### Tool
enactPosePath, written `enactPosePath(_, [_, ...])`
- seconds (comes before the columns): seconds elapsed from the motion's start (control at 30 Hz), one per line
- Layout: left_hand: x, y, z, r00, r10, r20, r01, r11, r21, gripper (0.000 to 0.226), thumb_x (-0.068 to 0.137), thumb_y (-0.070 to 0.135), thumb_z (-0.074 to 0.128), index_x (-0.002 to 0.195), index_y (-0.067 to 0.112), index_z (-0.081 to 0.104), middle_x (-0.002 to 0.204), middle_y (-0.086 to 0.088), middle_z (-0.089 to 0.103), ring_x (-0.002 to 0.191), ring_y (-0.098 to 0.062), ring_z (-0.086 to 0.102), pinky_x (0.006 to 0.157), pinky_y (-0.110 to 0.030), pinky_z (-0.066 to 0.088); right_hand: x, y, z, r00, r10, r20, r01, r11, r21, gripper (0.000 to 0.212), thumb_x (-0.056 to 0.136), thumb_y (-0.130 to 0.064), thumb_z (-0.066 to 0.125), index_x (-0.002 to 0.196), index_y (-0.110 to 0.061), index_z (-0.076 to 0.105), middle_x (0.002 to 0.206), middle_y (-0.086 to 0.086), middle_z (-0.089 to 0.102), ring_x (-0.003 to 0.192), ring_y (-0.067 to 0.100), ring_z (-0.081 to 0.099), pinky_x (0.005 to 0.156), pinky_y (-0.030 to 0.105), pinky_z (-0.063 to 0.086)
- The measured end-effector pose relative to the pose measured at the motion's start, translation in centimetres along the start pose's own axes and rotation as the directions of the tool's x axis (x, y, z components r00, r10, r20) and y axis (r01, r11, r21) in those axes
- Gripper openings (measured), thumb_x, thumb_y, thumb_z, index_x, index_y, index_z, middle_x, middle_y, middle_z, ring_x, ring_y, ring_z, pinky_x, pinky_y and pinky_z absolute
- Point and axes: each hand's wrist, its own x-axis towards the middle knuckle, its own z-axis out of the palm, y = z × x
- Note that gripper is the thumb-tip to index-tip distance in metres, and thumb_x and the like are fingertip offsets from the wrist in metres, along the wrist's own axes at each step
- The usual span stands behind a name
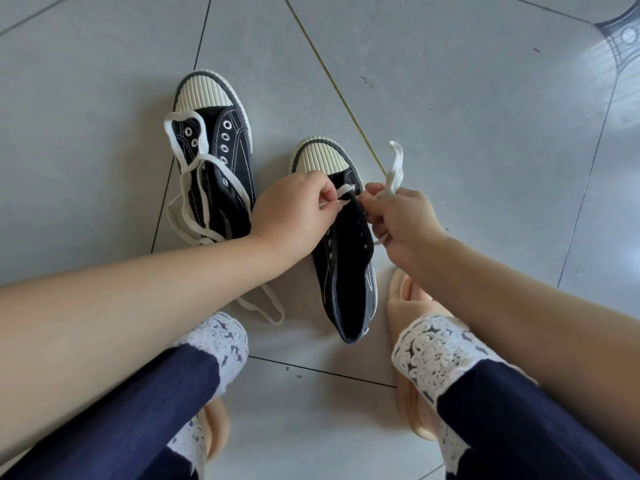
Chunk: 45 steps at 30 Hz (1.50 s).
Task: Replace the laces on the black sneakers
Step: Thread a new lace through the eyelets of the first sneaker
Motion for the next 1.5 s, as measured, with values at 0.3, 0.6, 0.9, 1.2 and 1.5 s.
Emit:
enactPosePath(0.3, [0.4,0.2,0.1,1.000,-0.012,0.012,0.012,1.000,-0.019,0.012,0.082,0.025,0.065,0.088,0.015,0.063,0.087,0.006,0.059,0.086,-0.016,0.057,0.069,-0.029,0.043,0.0,0.3,0.4,0.997,-0.006,-0.076,0.003,0.999,-0.044,0.016,0.090,-0.009,0.054,0.077,-0.017,0.057,0.065,-0.001,0.050,0.050,0.008,0.044,0.043,0.018,0.037])
enactPosePath(0.6, [0.4,0.2,0.3,1.000,0.004,0.023,-0.004,1.000,-0.024,0.014,0.081,0.020,0.065,0.093,0.013,0.063,0.096,0.002,0.063,0.090,-0.016,0.058,0.070,-0.025,0.041,0.7,-0.6,-0.1,0.997,0.034,0.068,-0.020,0.980,-0.198,0.018,0.076,-0.008,0.073,0.074,-0.011,0.055,0.061,0.002,0.050,0.048,0.010,0.042,0.035,0.015,0.031])
enactPosePath(0.9, [0.7,0.1,-0.2,0.998,0.038,0.040,-0.037,0.999,-0.018,0.015,0.078,0.024,0.066,0.089,0.013,0.062,0.082,0.009,0.055,0.079,-0.007,0.048,0.060,-0.021,0.034,0.8,-0.5,-0.7,0.994,-0.098,0.049,0.104,0.985,-0.140,0.023,0.083,0.006,0.056,0.074,-0.015,0.051,0.070,0.003,0.049,0.056,0.011,0.044,0.051,0.020,0.036])
enactPosePath(1.2, [0.9,-0.2,-0.3,0.997,0.055,0.055,-0.055,0.998,0.001,0.025,0.076,0.022,0.068,0.096,0.011,0.059,0.091,0.007,0.049,0.080,-0.007,0.045,0.060,-0.015,0.027,1.4,-0.3,-0.6,0.995,-0.083,-0.062,0.063,0.961,-0.271,0.020,0.085,-0.001,0.052,0.077,-0.019,0.052,0.069,-0.001,0.050,0.059,0.012,0.045,0.052,0.023,0.036])
enactPosePath(1.5, [1.1,-0.9,-0.5,0.998,0.030,0.059,-0.029,0.999,-0.029,0.026,0.074,0.027,0.073,0.093,0.014,0.061,0.088,0.009,0.048,0.064,0.000,0.043,0.058,-0.010,0.031,1.1,-0.5,-1.6,0.991,-0.106,0.077,0.128,0.911,-0.393,0.014,0.083,-0.009,0.064,0.076,-0.020,0.059,0.067,-0.002,0.053,0.060,0.012,0.045,0.054,0.022,0.038])
